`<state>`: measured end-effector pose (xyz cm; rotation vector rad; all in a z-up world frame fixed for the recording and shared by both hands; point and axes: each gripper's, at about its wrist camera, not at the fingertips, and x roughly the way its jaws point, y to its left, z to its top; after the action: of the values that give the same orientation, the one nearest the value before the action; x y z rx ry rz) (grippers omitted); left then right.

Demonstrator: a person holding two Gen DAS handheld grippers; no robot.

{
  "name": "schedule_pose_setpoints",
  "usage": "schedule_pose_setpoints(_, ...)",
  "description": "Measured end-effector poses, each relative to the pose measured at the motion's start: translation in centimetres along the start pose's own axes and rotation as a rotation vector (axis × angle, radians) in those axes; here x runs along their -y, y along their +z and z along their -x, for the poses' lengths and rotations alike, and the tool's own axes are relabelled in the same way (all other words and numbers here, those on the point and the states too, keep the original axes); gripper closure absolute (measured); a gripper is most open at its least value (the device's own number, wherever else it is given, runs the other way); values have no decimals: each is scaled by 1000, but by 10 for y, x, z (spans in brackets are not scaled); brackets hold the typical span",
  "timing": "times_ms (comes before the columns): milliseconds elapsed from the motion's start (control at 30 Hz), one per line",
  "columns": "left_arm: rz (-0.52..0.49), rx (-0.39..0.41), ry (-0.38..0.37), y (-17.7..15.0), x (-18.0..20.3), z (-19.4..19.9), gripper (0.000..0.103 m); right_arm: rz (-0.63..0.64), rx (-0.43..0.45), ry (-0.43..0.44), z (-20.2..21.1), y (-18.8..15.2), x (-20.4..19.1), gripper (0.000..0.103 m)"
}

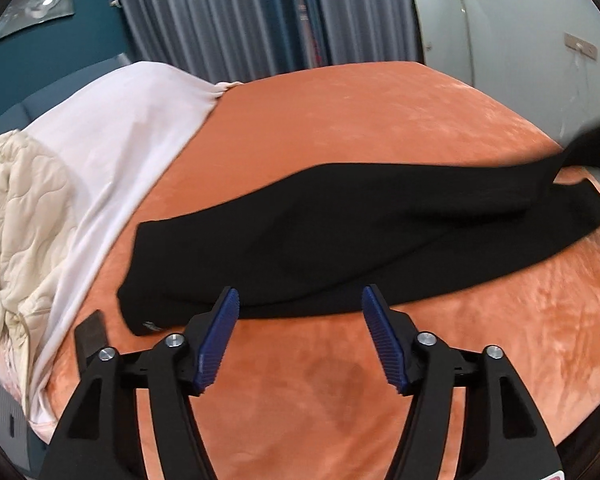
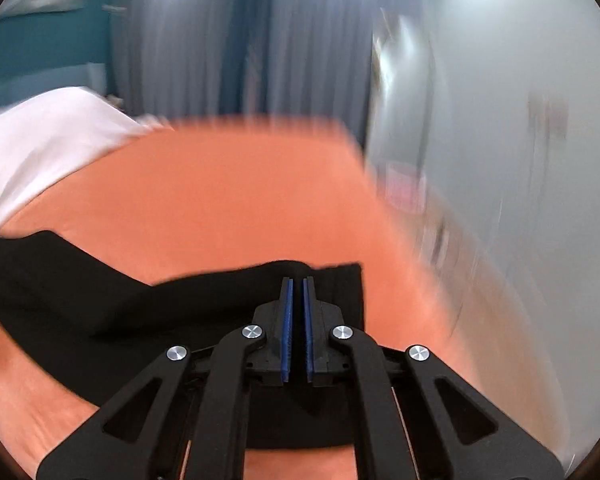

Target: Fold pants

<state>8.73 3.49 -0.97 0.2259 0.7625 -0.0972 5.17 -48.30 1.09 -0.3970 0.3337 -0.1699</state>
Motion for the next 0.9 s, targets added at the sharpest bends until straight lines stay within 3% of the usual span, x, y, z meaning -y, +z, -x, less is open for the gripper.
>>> schedule_pose_setpoints(67, 12, -22, -29, -6, 11, -6, 39, 224, -37, -92, 2, -37, -18, 93)
schedule_pose_setpoints(133, 34, -44, -49, -13, 14, -16, 39, 338, -302, -121, -21, -109, -19, 66)
schedule_pose_setpoints(200, 51, -68, -54, -17, 17, -23, 39, 272, -419, -125, -18, -145, -7, 67)
schedule_pose_setpoints(233, 60, -82, -58, -20, 18, -26, 39, 175, -421, -115, -5, -153, 4, 66)
schedule_pose_setpoints(267, 65, -90, -60, -23, 20, -29, 39, 63, -401, -91, 8, -153, 14, 66)
schedule_pose_setpoints(367, 73, -100, -61, -23, 26, -32, 39, -315, -359, 40, 23, -130, 49, 45)
schedule_pose_setpoints(433, 87, -107, -63, -20, 31, -34, 39, -449, -370, 128, 8, -118, 57, 37)
schedule_pose_setpoints(500, 112, -117, -70, -16, 33, -35, 39, -581, -429, 205, -24, -115, 57, 37)
schedule_pose_setpoints(567, 150, -123, -91, -14, 33, -32, 39, -607, -505, 221, -50, -122, 48, 37)
schedule_pose_setpoints(633, 161, -111, -93, -16, 33, -25, 39, -584, -535, 198, -65, -113, 33, 48)
schedule_pose_setpoints(733, 136, -98, -49, -20, 32, -17, 36, -558, -521, 156, -63, -106, 14, 48)
schedule_pose_setpoints(900, 125, -136, -12, -26, 35, -26, 36, -566, -530, 105, -71, -98, 15, 48)
